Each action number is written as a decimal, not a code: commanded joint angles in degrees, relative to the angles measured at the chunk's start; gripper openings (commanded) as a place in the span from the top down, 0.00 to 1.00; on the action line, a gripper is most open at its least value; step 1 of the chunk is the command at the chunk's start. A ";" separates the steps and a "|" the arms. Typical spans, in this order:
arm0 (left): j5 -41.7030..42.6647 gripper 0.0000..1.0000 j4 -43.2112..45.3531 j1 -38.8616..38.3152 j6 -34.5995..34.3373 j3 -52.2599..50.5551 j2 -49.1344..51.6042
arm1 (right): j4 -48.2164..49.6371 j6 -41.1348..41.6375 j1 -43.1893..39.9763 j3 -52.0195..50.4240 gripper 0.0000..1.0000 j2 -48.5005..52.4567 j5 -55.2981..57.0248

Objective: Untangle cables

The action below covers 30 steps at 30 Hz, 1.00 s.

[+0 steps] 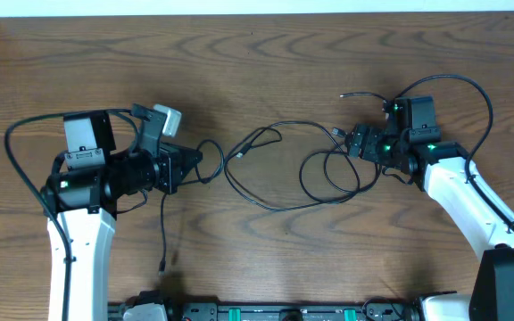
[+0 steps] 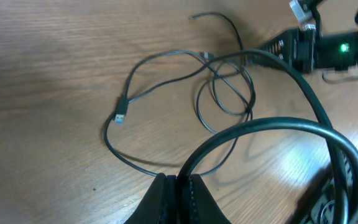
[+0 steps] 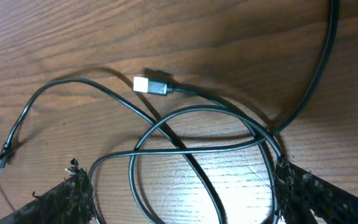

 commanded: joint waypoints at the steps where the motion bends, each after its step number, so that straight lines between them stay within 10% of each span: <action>1: 1.97 0.92 -0.52 -2.29 6.34 0.42 2.93 | -0.02 0.59 0.44 -0.26 0.10 -0.13 0.70; 10: -2.67 0.92 1.16 -14.71 3.67 0.42 14.01 | -0.42 0.59 0.44 -0.26 0.10 -0.09 0.68; 14: -15.82 0.93 4.70 -17.70 -10.91 0.42 18.95 | -0.72 0.59 0.44 -0.28 0.10 -0.09 0.70; 15: -25.24 0.93 7.93 -18.80 -27.43 0.42 21.88 | -0.70 0.59 0.44 -0.28 0.10 -0.09 0.70; 18: -29.75 0.92 9.03 -19.30 -41.13 0.42 23.98 | -0.72 0.59 0.44 -0.28 0.10 -0.09 0.70; 27: -29.86 0.92 10.95 -19.34 -50.42 0.42 26.47 | -0.74 0.59 0.44 -0.28 0.10 -0.09 0.70; 30: -29.88 0.75 11.10 -19.39 -52.57 0.42 26.47 | -0.74 0.59 0.44 -0.31 0.10 -0.09 0.70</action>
